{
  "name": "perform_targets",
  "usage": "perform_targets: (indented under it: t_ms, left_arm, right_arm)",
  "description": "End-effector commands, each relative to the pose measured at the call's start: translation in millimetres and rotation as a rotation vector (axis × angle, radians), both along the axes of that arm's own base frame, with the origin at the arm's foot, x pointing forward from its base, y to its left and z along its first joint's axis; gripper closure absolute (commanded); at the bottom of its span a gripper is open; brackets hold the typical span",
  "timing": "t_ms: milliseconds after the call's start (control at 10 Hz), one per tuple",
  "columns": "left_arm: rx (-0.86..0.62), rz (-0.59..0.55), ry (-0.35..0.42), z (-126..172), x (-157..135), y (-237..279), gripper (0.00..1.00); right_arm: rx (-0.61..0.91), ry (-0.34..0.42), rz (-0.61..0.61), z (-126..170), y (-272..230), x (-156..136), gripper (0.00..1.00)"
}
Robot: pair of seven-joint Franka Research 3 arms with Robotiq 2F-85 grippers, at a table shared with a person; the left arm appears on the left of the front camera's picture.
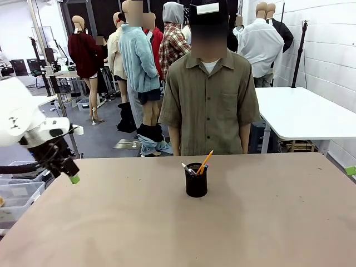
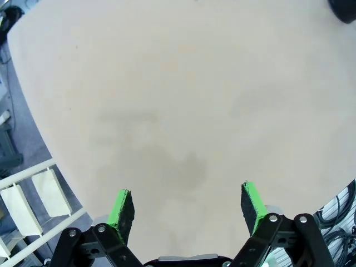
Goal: Place the pens into the pen holder.
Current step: Pick up a writing instrument from the table and place it into the Pen holder.
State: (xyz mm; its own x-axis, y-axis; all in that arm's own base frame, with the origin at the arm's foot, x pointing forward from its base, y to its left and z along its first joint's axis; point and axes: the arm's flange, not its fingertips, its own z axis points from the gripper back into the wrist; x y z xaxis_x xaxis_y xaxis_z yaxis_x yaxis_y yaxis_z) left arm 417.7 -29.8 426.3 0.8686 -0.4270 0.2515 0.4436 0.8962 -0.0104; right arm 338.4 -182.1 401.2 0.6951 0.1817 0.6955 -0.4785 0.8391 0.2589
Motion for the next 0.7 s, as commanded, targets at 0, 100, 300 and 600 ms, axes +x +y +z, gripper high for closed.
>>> perform_targets:
  t_ms: [0, 100, 300, 600]
  left_arm:
    - [-0.045, -0.023, -0.030, -3.3, -18.7, 16.7, 0.00]
    - [-0.074, -0.033, -0.044, -6.9, -21.9, 26.3, 0.00]
    - [-0.024, -0.006, -0.009, -3.6, -15.9, 20.2, 0.00]
    - [-0.024, -0.006, -0.009, -3.6, -15.9, 20.2, 0.00]
  right_arm:
    - [-0.021, 0.005, 0.010, -1.2, -0.1, -1.6, 0.11]
    - [-0.021, 0.005, 0.010, -1.2, -0.1, -1.6, 0.11]
    - [-0.021, 0.005, 0.010, -1.2, -0.1, -1.6, 0.11]
    - [-0.021, 0.005, 0.010, -1.2, -0.1, -1.6, 0.11]
